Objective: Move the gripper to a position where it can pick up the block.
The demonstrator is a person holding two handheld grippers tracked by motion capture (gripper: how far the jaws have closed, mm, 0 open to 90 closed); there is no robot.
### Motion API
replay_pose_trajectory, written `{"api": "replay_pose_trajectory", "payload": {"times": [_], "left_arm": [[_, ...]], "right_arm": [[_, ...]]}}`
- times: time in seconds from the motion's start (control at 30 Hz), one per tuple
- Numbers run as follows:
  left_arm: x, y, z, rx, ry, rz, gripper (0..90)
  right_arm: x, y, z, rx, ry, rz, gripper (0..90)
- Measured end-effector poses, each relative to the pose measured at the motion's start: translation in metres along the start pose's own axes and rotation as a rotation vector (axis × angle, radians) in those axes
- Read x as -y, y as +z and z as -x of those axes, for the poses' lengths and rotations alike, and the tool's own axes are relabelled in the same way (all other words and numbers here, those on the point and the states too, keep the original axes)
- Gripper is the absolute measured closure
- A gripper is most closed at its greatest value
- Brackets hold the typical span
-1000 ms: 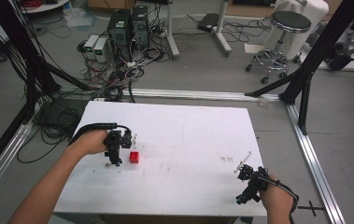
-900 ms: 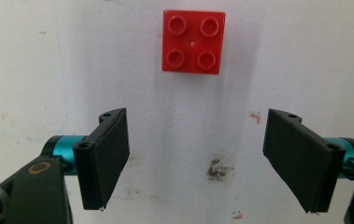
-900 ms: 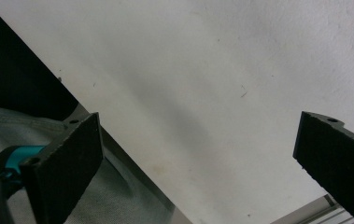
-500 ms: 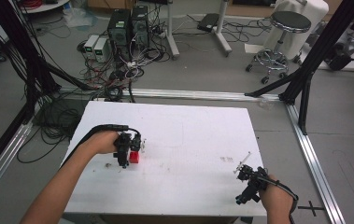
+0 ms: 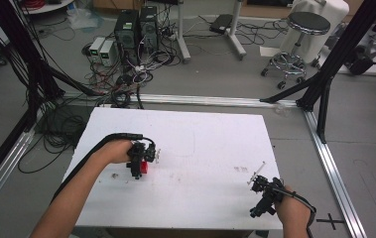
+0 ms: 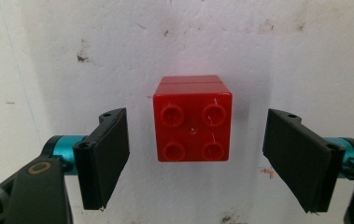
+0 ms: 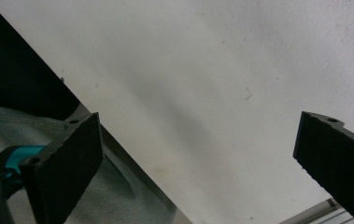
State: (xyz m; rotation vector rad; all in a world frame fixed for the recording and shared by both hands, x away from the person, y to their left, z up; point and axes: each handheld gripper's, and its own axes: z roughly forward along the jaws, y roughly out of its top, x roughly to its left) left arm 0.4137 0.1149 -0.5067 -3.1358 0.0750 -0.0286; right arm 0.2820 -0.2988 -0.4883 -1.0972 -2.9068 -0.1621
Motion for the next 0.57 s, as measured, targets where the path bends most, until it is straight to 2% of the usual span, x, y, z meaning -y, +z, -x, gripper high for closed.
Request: {"api": "replay_pose_trajectory", "payload": {"times": [0.13,0.57], "left_arm": [[-0.0017,0.0015,-0.0020,-0.010,-0.009,-0.001,23.1],[-0.0044,0.0032,-0.0020,0.003,-0.007,-0.001,23.1]], "right_arm": [[-0.0009,0.0004,-0.0002,0.000,-0.008,0.002,0.9],[-0.0012,-0.0004,-0.0003,0.000,-0.009,0.000,0.9]]}}
